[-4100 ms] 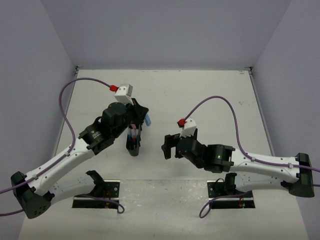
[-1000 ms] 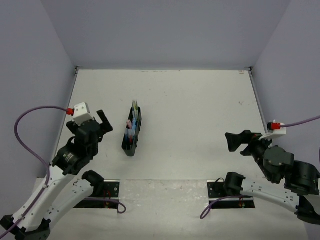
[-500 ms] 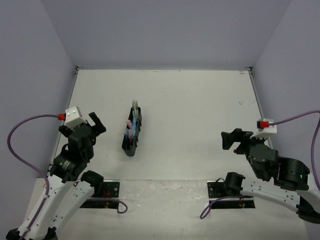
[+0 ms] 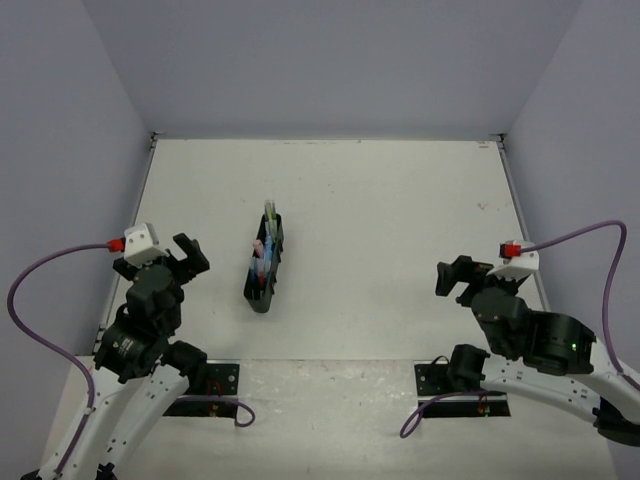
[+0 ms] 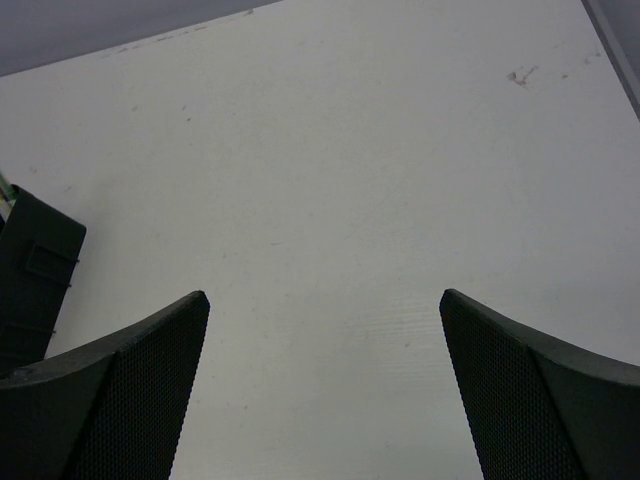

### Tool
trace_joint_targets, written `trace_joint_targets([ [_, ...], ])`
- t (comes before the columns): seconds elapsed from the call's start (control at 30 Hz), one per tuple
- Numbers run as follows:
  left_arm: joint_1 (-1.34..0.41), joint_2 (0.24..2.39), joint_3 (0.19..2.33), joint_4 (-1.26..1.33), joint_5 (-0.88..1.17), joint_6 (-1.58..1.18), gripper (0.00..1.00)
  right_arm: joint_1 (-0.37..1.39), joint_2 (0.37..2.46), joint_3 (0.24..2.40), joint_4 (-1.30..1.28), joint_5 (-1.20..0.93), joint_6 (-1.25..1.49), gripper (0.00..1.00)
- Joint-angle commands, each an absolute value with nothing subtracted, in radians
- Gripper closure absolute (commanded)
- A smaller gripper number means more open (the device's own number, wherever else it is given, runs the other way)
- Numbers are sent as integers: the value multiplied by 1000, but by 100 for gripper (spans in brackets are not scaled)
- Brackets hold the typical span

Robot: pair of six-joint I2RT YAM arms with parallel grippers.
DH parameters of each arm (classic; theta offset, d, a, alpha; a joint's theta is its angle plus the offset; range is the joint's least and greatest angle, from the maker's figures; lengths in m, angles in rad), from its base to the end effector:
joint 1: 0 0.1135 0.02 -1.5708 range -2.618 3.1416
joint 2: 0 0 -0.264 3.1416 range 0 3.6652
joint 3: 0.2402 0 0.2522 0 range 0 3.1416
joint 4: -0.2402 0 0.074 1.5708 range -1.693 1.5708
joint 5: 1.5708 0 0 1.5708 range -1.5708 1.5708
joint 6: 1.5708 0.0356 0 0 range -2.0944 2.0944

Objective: Sort the stationery into containers
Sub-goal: Reset both arms

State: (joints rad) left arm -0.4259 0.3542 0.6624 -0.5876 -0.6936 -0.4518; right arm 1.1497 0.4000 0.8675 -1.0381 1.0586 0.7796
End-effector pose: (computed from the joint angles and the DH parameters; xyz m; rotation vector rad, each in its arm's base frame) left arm 0.0869 -0.0144 0.3086 -0.4911 1.7156 0.0121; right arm 0.0469 0.0288 0.3309 0.2286 1.8293 0.2034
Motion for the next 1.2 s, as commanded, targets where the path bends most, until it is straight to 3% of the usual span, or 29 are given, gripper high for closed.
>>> trace_joint_targets([
  [0.0,-419,356,654,-548,-683,-422,0,1151,426,855,-1003,1129,833,1],
  [1.17,-419,342,621,-509,-657,-405,0,1152,351,833,-1005,1102,845,1],
])
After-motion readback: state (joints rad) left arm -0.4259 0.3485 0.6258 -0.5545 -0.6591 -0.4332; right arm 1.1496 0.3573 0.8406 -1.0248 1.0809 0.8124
